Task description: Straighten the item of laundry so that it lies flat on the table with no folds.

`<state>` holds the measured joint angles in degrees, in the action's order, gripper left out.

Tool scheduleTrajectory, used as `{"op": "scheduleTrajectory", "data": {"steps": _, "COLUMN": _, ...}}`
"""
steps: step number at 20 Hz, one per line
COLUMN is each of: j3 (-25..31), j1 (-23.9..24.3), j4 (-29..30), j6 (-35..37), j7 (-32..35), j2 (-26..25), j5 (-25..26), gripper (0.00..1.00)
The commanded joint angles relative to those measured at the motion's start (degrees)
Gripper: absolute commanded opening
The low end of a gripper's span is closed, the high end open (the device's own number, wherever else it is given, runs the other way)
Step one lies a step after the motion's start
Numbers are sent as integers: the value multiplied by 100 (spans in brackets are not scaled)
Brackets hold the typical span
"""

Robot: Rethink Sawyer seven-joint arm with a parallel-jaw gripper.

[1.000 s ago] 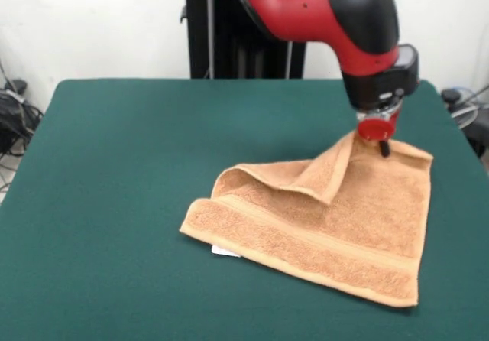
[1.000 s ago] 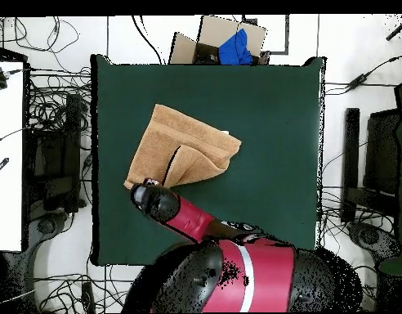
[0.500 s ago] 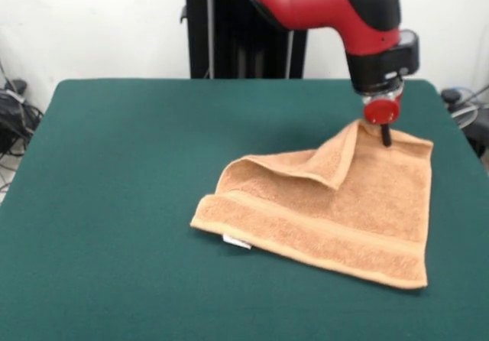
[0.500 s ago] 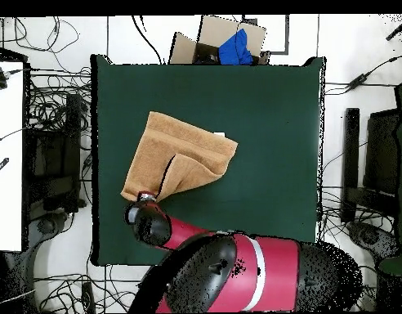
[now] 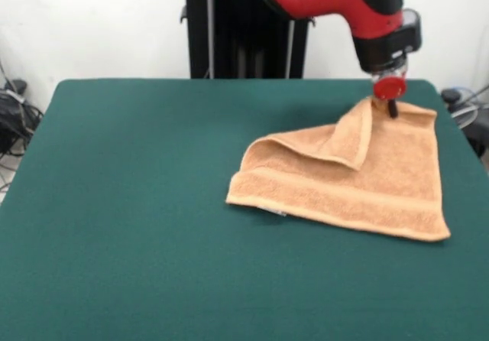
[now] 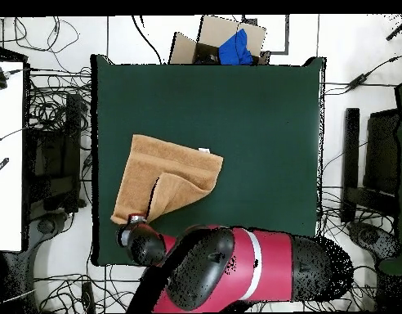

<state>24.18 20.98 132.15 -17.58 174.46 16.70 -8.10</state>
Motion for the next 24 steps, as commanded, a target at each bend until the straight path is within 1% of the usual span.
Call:
{"op": "scheduleTrajectory", "data": {"steps": 1, "j3": -139, "j1": -327, "j4": 258, "j6": -281, "j7": 586, "j2": -542, "j5": 311, "gripper": 0}}
{"op": "scheduleTrajectory", "data": {"steps": 3, "j3": -178, "j1": -302, "j4": 216, "j6": -421, "j7": 623, "j2": -649, "j5": 409, "gripper": 0}}
{"op": "scheduleTrajectory", "data": {"steps": 4, "j3": -197, "j1": -289, "j4": 195, "j6": -491, "j7": 642, "j2": -702, "j5": 458, "gripper": 100}}
{"op": "scheduleTrajectory", "data": {"steps": 5, "j3": -321, "j1": -227, "j4": -39, "j6": -570, "j7": 488, "j2": -939, "j5": 632, "gripper": 100}}
{"op": "scheduleTrajectory", "data": {"steps": 6, "j3": -390, "j1": -201, "j4": -141, "j6": -568, "j7": 441, "j2": -1026, "j5": 696, "gripper": 100}}
{"op": "scheduleTrajectory", "data": {"steps": 7, "j3": -483, "j1": -169, "j4": -315, "j6": -472, "j7": 289, "j2": -1095, "j5": 764, "gripper": 100}}
{"op": "scheduleTrajectory", "data": {"steps": 11, "j3": -605, "j1": -134, "j4": -660, "j6": -248, "j7": 189, "j2": -1189, "j5": 852, "gripper": 100}}
{"op": "scheduleTrajectory", "data": {"steps": 13, "j3": -656, "j1": -181, "j4": -682, "j6": -114, "j7": 211, "j2": -1029, "j5": 783, "gripper": 100}}
{"op": "scheduleTrajectory", "data": {"steps": 18, "j3": -688, "j1": -138, "j4": -890, "j6": 293, "j7": 117, "j2": -890, "j5": 706, "gripper": 100}}
{"op": "scheduleTrajectory", "data": {"steps": 21, "j3": -759, "j1": -249, "j4": -781, "j6": 956, "j7": 76, "j2": -268, "j5": 380, "gripper": 100}}
{"op": "scheduleTrajectory", "data": {"steps": 22, "j3": -771, "j1": -258, "j4": -753, "j6": 1113, "j7": 73, "j2": -103, "j5": 330, "gripper": 100}}
{"op": "scheduleTrajectory", "data": {"steps": 23, "j3": -761, "j1": -249, "j4": -703, "j6": 1380, "j7": 88, "j2": 204, "j5": 241, "gripper": 100}}
{"op": "scheduleTrajectory", "data": {"steps": 24, "j3": -783, "j1": -281, "j4": -694, "j6": 1526, "j7": 128, "j2": 382, "j5": 177, "gripper": 100}}
